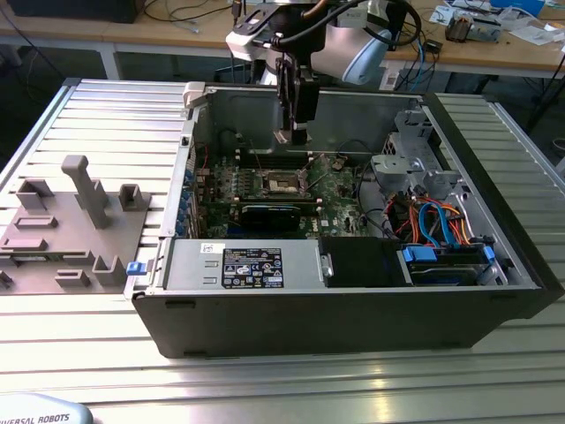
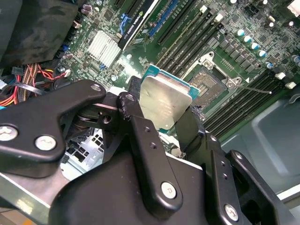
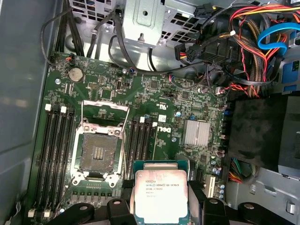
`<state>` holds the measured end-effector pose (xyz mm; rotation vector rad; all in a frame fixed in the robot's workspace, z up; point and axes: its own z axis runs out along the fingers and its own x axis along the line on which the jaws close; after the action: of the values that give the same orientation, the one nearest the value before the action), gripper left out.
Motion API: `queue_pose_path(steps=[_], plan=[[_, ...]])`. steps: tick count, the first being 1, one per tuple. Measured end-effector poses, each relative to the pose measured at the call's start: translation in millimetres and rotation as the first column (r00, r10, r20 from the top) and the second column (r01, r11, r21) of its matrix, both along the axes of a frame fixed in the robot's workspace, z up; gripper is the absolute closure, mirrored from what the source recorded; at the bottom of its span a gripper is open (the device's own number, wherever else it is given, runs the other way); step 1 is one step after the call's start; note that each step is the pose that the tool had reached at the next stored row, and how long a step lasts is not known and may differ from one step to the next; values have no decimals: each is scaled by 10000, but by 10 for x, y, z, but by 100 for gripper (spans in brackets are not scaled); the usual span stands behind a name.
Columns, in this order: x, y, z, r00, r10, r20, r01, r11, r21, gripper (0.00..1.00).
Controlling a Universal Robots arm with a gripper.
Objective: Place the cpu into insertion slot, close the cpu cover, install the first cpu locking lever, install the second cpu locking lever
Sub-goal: 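Place the cpu into insertion slot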
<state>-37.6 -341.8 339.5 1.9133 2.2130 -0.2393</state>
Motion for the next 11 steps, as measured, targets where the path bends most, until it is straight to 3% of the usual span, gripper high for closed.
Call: queue_pose_path(steps=[9,11], plan=[[2,0,0,10000,-1,0,1,10000,-58,46],[3,0,0,10000,0,0,0,9999,-153,46]])
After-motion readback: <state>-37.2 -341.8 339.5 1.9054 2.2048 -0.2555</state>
